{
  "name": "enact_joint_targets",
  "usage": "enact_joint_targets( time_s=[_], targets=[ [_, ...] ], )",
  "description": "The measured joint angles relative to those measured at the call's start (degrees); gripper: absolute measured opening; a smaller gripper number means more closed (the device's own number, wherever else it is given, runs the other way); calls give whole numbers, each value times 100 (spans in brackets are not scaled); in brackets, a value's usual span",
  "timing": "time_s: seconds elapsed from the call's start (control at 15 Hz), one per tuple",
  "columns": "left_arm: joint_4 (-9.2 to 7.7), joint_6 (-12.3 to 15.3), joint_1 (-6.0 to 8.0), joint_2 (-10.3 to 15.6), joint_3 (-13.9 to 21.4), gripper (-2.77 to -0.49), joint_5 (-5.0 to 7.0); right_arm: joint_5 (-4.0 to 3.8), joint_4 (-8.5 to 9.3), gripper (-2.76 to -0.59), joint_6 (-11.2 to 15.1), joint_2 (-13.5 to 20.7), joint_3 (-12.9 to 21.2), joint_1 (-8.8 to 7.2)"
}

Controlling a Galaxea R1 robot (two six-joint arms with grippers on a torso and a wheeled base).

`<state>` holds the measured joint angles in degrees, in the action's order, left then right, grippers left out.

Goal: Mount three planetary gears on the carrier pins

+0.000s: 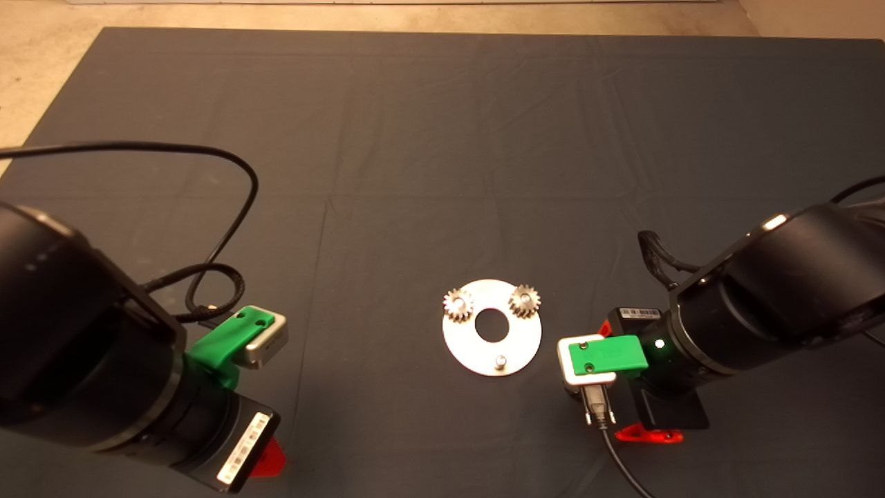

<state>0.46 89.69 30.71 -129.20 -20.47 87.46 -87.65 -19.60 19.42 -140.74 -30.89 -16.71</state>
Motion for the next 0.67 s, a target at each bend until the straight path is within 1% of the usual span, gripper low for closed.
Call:
enact_joint_targets(
  time_s=[0.07, 0.13, 0.2, 0.27, 0.4, 0.6, 0.67],
  targets=[
    [0, -2, -4, 0, 0, -138, 0, 2, -385, -91, -58, 4, 0, 101],
    [0, -2, -4, 1, 2, -138, 2, -5, -660, -91, -118, 17, 0, 182],
    [0, -2, -6, 0, 11, -138, 0, 2, -843, -91, -165, 28, 0, 234],
    [0, -2, -21, 0, 22, -138, 0, -5, -934, -91, -204, 33, -2, 279],
    [-5, -2, -69, 0, 38, -138, 2, 2, -943, -91, -254, 35, -9, 354],
    [-2, -2, -75, 1, 40, -138, -2, 5, -960, -91, -298, 61, -69, 453],
    [-5, -2, -107, 1, 41, -138, 0, -2, -964, -91, -309, 80, -80, 502]
  ],
)
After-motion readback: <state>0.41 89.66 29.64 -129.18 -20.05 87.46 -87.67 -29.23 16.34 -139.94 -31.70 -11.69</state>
